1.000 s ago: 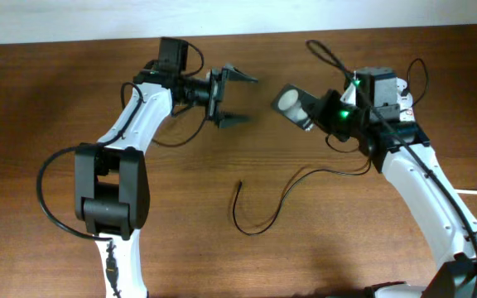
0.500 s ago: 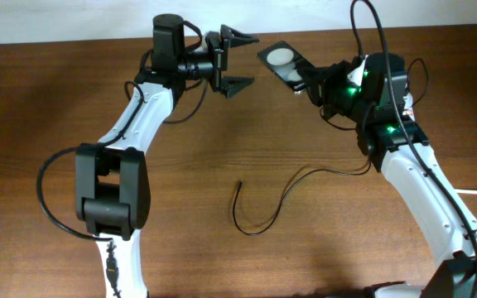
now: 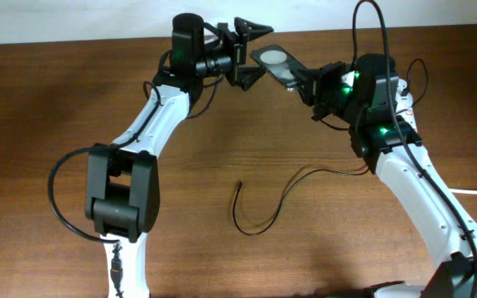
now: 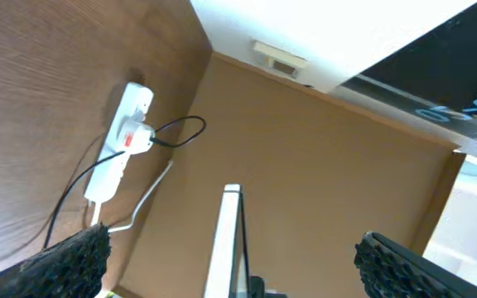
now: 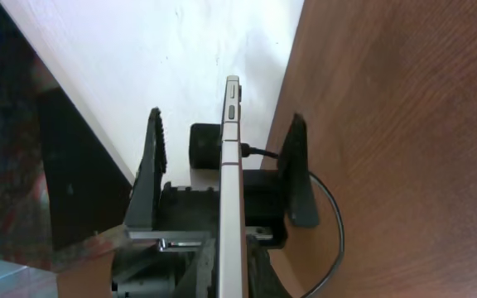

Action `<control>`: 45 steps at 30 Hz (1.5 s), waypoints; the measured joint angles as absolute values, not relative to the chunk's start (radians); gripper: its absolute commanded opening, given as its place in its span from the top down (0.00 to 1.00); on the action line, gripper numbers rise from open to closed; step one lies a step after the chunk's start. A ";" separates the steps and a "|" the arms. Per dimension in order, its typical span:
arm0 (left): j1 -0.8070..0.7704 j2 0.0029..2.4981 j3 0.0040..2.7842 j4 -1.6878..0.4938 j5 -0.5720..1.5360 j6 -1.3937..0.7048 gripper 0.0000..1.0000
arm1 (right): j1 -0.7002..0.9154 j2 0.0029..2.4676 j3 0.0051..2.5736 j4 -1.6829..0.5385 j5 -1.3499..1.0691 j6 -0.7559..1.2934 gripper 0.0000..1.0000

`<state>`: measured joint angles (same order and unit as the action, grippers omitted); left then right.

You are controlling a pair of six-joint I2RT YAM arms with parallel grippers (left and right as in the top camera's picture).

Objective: Plug charger to phone and switch on socket

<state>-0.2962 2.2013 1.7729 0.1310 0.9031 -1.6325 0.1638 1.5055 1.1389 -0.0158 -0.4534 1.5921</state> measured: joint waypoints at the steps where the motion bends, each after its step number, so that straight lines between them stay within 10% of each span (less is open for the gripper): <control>1: -0.296 2.201 1.773 0.131 0.904 -1.647 0.01 | 0.165 1.505 1.139 -0.013 -0.453 1.588 0.96; 12: -0.333 2.201 1.773 0.117 0.904 -1.714 0.13 | 0.192 1.506 1.139 -0.009 -0.439 1.584 0.96; 24: -0.333 2.201 1.773 0.117 0.900 -1.721 0.84 | 0.192 1.506 1.139 -0.023 -0.439 1.584 0.96; 32: -0.333 2.201 1.773 0.123 0.899 -1.718 1.00 | 0.191 1.506 1.139 -0.021 -0.439 1.633 0.96; 34: -0.333 2.201 1.773 0.123 0.899 -1.718 1.00 | 0.191 1.506 1.139 -0.021 -0.439 1.633 0.77; 36: -0.334 2.201 1.773 0.113 0.899 -1.718 1.00 | 0.192 1.506 1.139 -0.014 -0.439 1.592 0.23; 40: -0.331 2.201 1.773 0.112 0.895 -1.714 1.00 | 0.192 1.505 1.140 -0.014 -0.444 1.579 0.00; 45: -0.285 2.201 1.773 0.112 0.896 -1.714 1.00 | 0.192 1.505 1.140 -0.014 -0.444 1.575 0.01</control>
